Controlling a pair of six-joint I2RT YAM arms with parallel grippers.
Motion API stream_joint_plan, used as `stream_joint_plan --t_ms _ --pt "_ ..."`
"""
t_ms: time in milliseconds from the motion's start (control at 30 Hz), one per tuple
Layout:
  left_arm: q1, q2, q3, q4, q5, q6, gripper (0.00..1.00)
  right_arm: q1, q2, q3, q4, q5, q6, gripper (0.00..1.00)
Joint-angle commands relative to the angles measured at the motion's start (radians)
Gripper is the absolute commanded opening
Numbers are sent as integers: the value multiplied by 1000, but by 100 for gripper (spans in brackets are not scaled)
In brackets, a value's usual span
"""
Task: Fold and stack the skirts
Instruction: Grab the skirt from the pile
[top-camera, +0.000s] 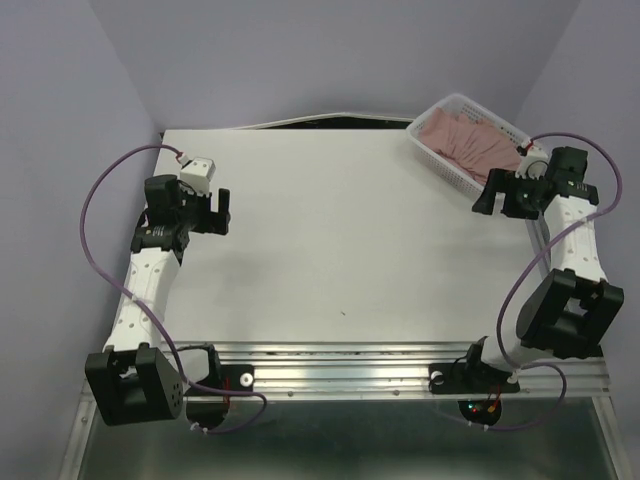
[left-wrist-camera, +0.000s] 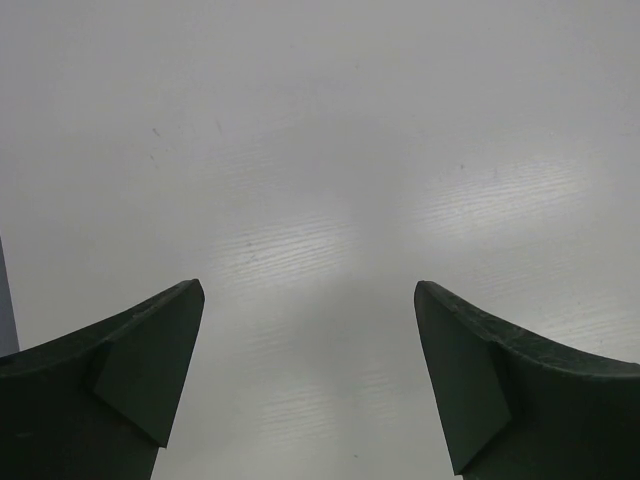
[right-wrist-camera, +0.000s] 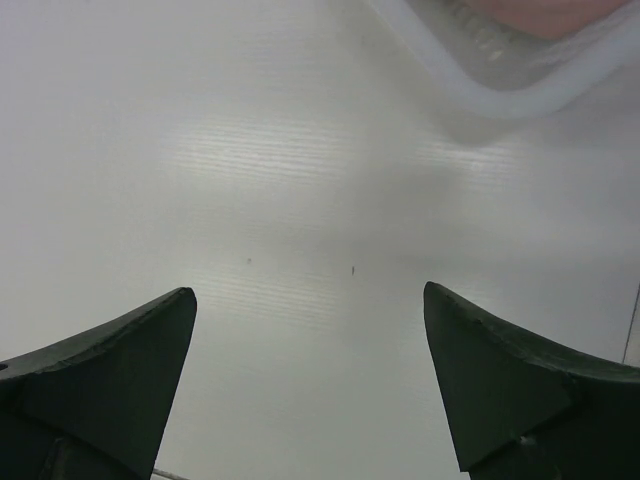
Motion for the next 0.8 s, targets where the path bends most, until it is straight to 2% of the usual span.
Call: stream_joint_plan --t_ms 0,100,333,400,467,500,633,767 --pt "-6 -52 0 4 35 14 98 9 61 161 92 -9 29 100" --pt "-4 -25 43 -40 43 8 98 9 204 361 122 -27 113 97" --pt "-6 -26 69 -44 -20 -39 98 50 500 705 208 17 306 94" --pt "-6 -32 67 -43 -25 -47 98 61 559 760 218 33 334 93" --pt "-6 -37 67 -42 -29 -62 99 72 619 814 243 47 358 91" --pt "-6 -35 69 -43 -29 -67 99 72 678 868 246 47 365 85" --pt "-6 -37 73 -59 -54 -85 98 101 771 890 277 30 392 66" --pt "-6 -61 49 -56 -68 -98 98 110 850 876 312 28 421 61"
